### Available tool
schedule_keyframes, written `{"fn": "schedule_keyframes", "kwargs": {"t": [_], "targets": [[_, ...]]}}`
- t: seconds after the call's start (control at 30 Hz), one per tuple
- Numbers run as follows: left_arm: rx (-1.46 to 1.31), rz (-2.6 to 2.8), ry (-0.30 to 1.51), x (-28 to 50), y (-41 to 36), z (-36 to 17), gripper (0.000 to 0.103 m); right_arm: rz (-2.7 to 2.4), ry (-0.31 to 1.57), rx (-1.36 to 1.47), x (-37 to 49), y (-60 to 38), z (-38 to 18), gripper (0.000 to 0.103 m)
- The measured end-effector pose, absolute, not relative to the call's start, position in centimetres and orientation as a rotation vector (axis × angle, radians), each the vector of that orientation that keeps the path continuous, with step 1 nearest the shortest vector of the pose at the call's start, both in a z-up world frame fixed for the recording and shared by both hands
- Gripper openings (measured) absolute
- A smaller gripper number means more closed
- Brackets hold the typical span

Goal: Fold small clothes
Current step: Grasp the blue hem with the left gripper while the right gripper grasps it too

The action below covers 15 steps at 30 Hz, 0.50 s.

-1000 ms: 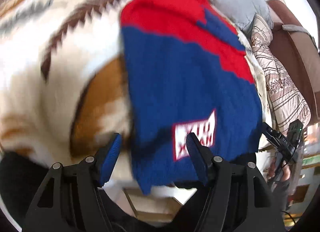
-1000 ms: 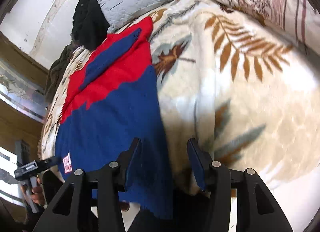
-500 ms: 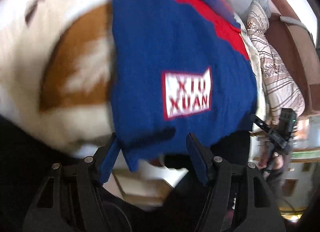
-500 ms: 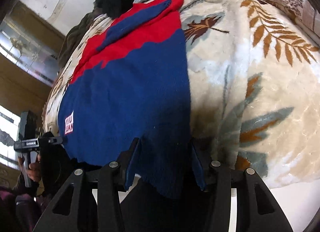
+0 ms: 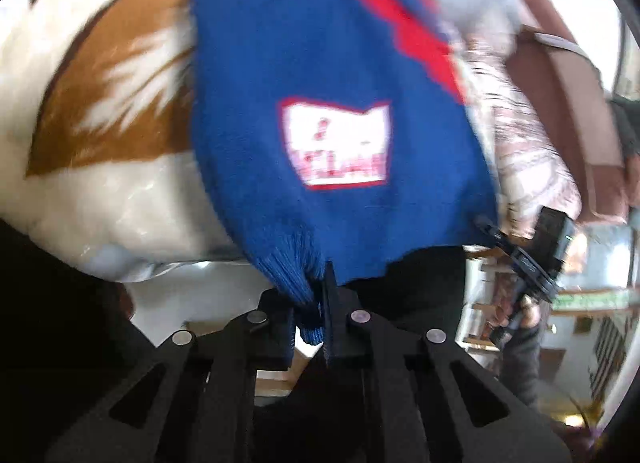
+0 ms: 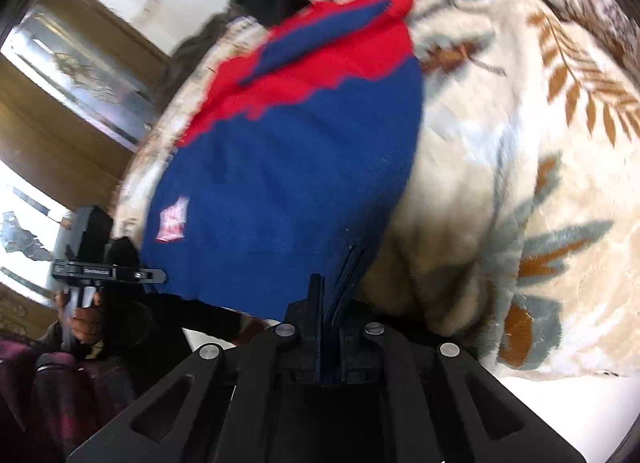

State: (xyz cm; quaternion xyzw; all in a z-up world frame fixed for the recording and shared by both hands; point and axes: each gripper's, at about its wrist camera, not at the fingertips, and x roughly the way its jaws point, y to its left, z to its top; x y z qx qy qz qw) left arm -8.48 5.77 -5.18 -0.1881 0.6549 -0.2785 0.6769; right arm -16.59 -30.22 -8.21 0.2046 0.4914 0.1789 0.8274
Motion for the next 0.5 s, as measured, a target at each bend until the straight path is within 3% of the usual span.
{"fn": "schedule_keyframes", "kwargs": {"t": [0.2, 0.5], "targets": [[-0.461, -0.714, 1.304, -7.3, 6.0, -0.4, 0.007, 0.457, 0.898, 0.507, -16.4, -30.1, -4.8, 0.005], [-0.553, -0.679, 1.203, -2.7, 8.0, 1.1, 0.007, 0.502, 0.737, 0.584, -14.1, -30.7, -1.5, 0.005]]}}
